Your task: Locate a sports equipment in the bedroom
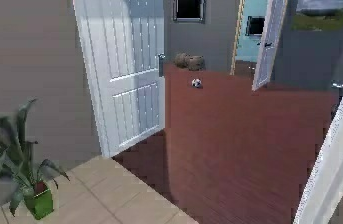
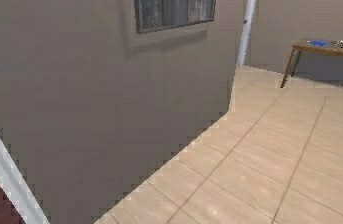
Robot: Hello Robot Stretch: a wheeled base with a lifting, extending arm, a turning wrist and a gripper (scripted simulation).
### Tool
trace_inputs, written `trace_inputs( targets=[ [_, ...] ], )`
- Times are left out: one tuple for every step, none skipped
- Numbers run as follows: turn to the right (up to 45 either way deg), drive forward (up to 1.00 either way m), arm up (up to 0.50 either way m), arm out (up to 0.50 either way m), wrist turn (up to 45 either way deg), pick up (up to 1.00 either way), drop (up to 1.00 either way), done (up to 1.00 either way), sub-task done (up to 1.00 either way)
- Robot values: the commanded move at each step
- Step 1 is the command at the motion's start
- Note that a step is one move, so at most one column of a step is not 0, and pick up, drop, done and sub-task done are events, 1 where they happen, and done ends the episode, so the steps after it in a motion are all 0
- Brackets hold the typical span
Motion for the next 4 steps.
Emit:
trace_inputs(
  targets=[
    [0.0, 0.75, 0.00, 0.00, 0.0, 0.00, 0.00, 0.00, 0.00],
    [18.0, 0.00, 0.00, 0.00, 0.0, 0.00, 0.00, 0.00, 0.00],
    [0.0, 1.00, 0.00, 0.00, 0.0, 0.00, 0.00, 0.00, 0.00],
    [0.0, 1.00, 0.00, 0.00, 0.0, 0.00, 0.00, 0.00, 0.00]
  ],
)
